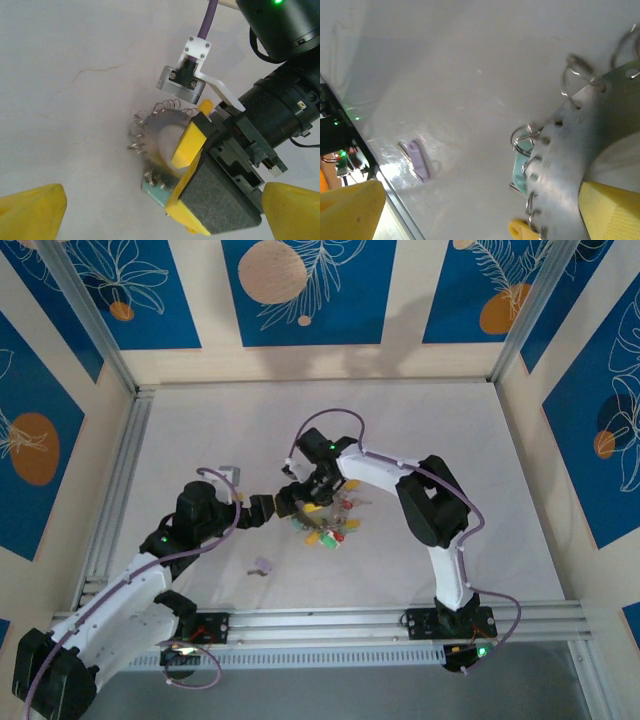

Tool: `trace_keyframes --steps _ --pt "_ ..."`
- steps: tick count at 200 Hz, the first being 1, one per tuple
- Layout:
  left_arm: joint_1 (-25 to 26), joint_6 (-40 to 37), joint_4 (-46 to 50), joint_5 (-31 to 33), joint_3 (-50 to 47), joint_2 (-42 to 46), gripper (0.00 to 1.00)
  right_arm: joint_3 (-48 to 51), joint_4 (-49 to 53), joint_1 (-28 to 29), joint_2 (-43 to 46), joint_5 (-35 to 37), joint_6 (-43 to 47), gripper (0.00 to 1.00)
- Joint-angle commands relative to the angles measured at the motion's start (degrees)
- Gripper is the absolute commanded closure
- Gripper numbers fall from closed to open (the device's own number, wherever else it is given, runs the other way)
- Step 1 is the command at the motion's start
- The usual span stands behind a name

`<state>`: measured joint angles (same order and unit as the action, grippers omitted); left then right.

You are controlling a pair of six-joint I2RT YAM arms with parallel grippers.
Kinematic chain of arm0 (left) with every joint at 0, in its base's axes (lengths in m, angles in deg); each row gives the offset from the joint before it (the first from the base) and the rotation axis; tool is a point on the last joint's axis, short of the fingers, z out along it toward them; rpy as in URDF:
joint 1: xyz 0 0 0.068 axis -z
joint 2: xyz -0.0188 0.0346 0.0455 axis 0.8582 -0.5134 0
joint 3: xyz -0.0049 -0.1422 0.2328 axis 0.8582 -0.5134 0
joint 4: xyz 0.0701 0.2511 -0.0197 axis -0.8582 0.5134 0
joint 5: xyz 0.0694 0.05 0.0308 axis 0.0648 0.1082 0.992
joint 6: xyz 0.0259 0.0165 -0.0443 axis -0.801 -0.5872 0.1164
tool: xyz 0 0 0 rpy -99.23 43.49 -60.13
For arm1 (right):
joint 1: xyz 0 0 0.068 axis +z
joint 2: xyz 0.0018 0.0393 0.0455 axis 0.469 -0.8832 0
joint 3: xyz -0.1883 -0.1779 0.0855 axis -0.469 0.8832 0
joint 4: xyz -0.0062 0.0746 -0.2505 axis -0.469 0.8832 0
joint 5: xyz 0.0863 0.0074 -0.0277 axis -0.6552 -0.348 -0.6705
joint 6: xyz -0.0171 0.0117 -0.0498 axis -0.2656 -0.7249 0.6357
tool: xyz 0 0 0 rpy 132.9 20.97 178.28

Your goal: Put the keys on the keyring

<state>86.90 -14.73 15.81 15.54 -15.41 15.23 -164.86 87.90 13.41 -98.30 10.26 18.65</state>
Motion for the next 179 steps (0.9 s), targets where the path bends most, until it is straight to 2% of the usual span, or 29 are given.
trace_keyframes --steps 1,38,66,83,99,110,131,149,166,179 --pt "-0.72 0.53 1.44 1.33 -0.26 0.75 0.0 0.27 -0.01 -0.05 5.12 -0.04 -0.74 0.01" --pt "-1.03 -0.25 1.91 2.62 0.0 -0.49 0.0 7.52 2.32 -0.44 12.24 10.87 2.94 0.0" --pt "-1.5 -0.66 1.64 2.62 0.79 -3.79 0.01 11.59 -0.34 1.29 16.32 14.64 5.58 0.1" --pt "-1.78 -0.54 0.59 1.28 1.16 -6.56 0.1 14.93 -3.52 2.09 18.13 14.83 6.93 0.13" --pt "-1.78 -0.43 0.45 -0.76 2.15 -9.67 0.28 19.58 -6.71 1.39 19.96 14.38 6.01 0.16" --pt "-1.83 -0.63 0.69 -2.46 2.84 -11.56 0.38 24.23 -10.36 -0.01 22.35 11.7 3.85 0.19" --pt "-1.75 -1.53 1.83 -4.97 4.32 -15.12 0.53 32.74 -20.22 -2.71 27.46 5.57 0.58 0.23" --pt "-1.71 -0.77 0.82 -7.65 4.88 -17.82 0.61 35.54 -23.78 -3.05 30.25 6.46 2.06 0.22" --pt "-0.91 1.31 -2.11 -10.5 5.06 -20.76 0.63 37.2 -26.67 -3.27 31.07 7.33 2.86 0.16" --pt "0.7 2.64 -2.97 -10.32 5.75 -23.1 0.63 39.47 -29.58 -3.41 31.77 8.04 1.98 0.14"
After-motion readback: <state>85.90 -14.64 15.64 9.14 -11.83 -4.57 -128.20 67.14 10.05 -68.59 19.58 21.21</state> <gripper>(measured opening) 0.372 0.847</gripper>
